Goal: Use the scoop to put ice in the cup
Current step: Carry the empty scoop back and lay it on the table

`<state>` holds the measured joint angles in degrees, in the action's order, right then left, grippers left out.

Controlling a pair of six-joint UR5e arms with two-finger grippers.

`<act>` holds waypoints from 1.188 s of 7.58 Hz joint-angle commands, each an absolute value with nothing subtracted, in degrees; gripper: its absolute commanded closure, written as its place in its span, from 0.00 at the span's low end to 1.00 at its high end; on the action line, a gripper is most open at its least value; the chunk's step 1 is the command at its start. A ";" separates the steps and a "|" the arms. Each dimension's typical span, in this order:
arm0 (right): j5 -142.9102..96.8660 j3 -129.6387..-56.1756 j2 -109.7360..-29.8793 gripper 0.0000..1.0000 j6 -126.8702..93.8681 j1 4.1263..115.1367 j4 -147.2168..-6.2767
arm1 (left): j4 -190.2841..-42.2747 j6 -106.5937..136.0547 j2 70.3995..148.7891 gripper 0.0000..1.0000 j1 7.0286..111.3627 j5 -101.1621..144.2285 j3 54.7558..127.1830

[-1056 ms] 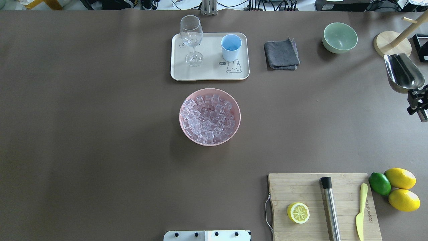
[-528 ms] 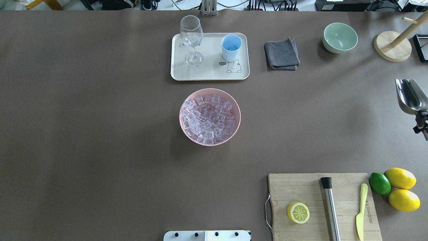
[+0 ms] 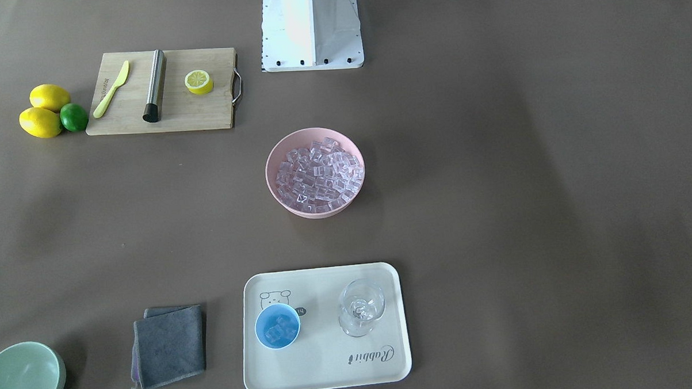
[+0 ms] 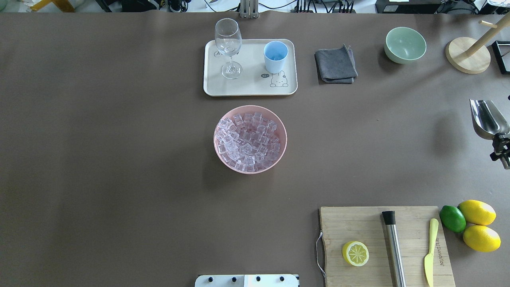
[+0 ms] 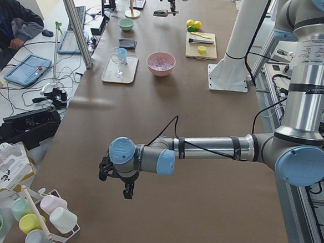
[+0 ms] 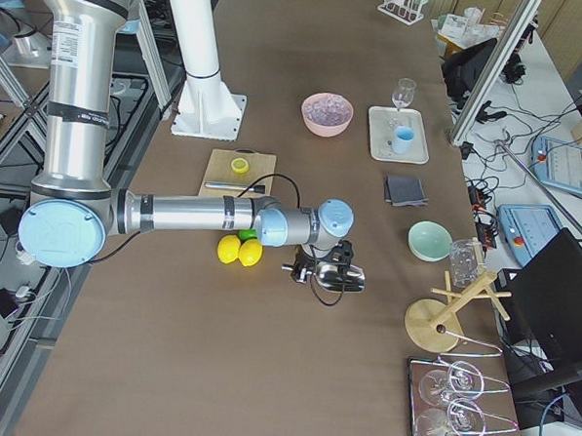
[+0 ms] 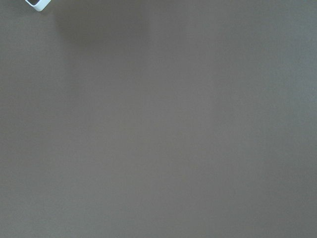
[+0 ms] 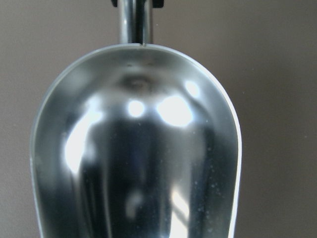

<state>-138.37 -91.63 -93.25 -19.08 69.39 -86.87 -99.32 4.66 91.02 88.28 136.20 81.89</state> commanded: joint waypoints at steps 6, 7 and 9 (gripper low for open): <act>-141.68 -89.03 -90.62 1.00 -19.16 66.10 -86.84 | -99.40 4.75 91.14 0.00 88.24 136.32 82.00; -141.77 -88.77 -90.35 0.76 -19.16 65.83 -86.84 | -99.32 4.83 91.14 0.00 88.24 136.32 82.00; -141.77 -87.72 -90.35 0.01 -19.16 65.83 -84.66 | -99.32 4.83 91.23 0.00 88.24 136.32 82.09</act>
